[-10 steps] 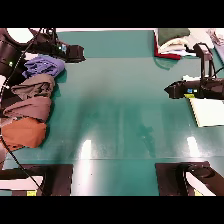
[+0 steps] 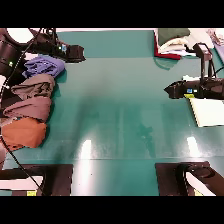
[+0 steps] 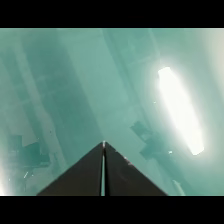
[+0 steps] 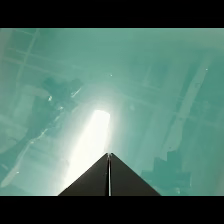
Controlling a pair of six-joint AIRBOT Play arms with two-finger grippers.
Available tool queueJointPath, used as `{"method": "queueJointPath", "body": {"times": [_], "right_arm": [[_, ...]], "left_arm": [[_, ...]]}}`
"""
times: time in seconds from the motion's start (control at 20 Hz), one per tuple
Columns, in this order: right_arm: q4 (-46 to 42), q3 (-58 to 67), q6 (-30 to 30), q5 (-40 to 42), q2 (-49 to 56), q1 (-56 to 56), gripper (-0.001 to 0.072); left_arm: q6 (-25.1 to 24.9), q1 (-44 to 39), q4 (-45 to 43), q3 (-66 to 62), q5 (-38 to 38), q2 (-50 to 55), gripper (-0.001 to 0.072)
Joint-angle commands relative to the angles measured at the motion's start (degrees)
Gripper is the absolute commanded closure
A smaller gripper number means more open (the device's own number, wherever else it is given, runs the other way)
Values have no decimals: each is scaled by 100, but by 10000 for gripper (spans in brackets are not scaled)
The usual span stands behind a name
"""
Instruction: Fold the shirts.
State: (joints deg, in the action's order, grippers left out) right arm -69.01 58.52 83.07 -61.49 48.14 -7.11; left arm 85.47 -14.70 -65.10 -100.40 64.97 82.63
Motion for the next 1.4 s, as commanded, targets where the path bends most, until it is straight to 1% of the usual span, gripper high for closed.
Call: {"method": "queueJointPath", "body": {"times": [0.0,0.15,0.2,0.25,0.3,0.35,0.4,0.5,0.55,0.6,0.65,0.75,0.9,1.0,1.1,1.25,1.3,1.35], "right_arm": [[2,7,2,2,-4,-7,694],[-2,4,2,-2,-4,-7,694],[-2,4,2,2,-4,-7,693],[-2,4,2,22,-2,-7,693],[-2,4,2,55,-2,-7,694],[0,4,2,90,-4,-7,694],[2,4,2,107,-4,-7,694],[7,4,2,107,-2,-7,694],[7,4,2,109,-2,-7,693],[7,4,2,101,-4,-7,694],[7,4,4,94,-2,-7,694],[50,4,4,94,-2,-7,694],[52,4,7,83,-2,-9,694],[48,4,7,9,-2,-7,693],[52,4,7,-63,-2,-9,694],[55,4,57,-44,-2,-9,694],[52,4,81,-22,-2,-9,693],[55,4,94,13,-2,-9,694]], "left_arm": [[0,-2,-2,-4,0,4,683],[2,-2,2,-4,-9,4,683],[-24,-2,-11,-2,-146,4,683],[-192,-2,-164,-2,-463,4,681],[-334,22,-428,-4,-708,4,594],[-319,22,-925,-2,-981,7,256],[-111,22,-1668,-2,-1244,39,80],[420,28,-3185,-2,-1512,232,94],[575,92,-3639,-2,-1532,391,94],[608,236,-3781,-2,-1552,601,94],[627,402,-3755,-2,-1609,824,94],[894,743,-3733,-2,-1698,1314,94],[927,1147,-3580,-2,-2046,2024,95],[927,1325,-3523,-2,-2411,2398,95],[1025,1440,-3488,-4,-2702,2658,95],[1058,1473,-3467,-7,-3091,2771,96],[1060,1473,-3460,-17,-3200,2767,113],[1058,1473,-3447,-57,-3217,2767,298]]}}
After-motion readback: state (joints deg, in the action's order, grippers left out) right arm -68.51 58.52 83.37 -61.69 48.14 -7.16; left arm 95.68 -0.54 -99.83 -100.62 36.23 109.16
